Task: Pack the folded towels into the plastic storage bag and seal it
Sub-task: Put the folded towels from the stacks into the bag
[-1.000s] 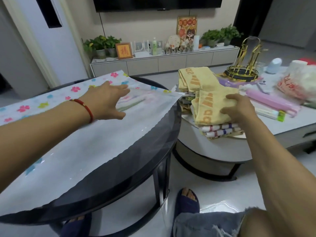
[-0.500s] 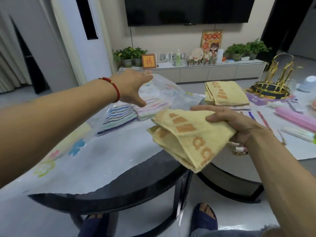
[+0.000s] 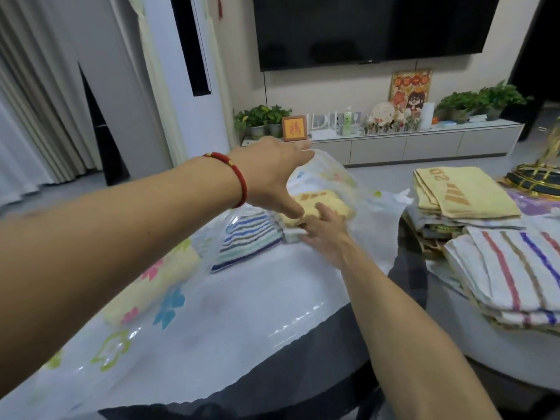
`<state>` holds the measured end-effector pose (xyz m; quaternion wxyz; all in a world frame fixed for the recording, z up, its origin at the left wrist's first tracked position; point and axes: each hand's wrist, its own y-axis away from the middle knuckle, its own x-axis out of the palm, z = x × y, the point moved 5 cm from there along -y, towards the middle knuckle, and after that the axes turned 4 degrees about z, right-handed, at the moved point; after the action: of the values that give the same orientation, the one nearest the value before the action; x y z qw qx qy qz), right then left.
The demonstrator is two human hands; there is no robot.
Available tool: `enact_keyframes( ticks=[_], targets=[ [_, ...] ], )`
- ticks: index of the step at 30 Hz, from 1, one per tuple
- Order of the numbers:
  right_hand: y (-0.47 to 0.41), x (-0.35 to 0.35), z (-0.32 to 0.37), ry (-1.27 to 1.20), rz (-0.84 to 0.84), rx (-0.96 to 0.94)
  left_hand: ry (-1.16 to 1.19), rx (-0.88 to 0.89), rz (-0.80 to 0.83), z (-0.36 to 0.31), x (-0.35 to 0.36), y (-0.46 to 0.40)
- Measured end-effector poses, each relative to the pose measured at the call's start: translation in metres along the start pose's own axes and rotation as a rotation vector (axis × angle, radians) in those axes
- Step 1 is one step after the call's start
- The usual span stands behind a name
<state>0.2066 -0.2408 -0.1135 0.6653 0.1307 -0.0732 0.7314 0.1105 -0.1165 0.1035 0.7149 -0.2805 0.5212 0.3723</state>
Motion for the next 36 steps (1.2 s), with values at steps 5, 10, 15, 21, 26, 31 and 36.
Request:
enact_keyframes(
  ticks=[5,10,15,21,26,31,36],
  targets=[
    [0.001,-0.017,-0.004,0.129,-0.275,-0.014,-0.012,0.008,0.004,-0.004,0.006,0.001],
    [0.056,-0.035,0.027,0.987,-0.196,-0.136,0.006,0.01,0.025,-0.014,0.022,0.002],
    [0.14,-0.084,0.064,1.36,-0.411,-0.314,0.08,0.003,0.007,-0.028,0.035,-0.002],
    [0.222,-0.221,0.097,1.406,-1.0,-0.182,0.214,0.006,0.052,-0.036,0.06,-0.009],
    [0.228,-0.285,0.075,1.36,-0.919,0.326,0.24,0.034,0.028,-0.04,0.066,-0.006],
    [0.223,-0.295,0.097,1.35,-0.903,0.32,0.262,-0.035,0.004,-0.037,0.061,0.004],
    [0.219,-0.297,0.104,1.093,-0.778,0.266,0.315,-0.196,0.002,-0.03,0.07,0.034]
  ],
)
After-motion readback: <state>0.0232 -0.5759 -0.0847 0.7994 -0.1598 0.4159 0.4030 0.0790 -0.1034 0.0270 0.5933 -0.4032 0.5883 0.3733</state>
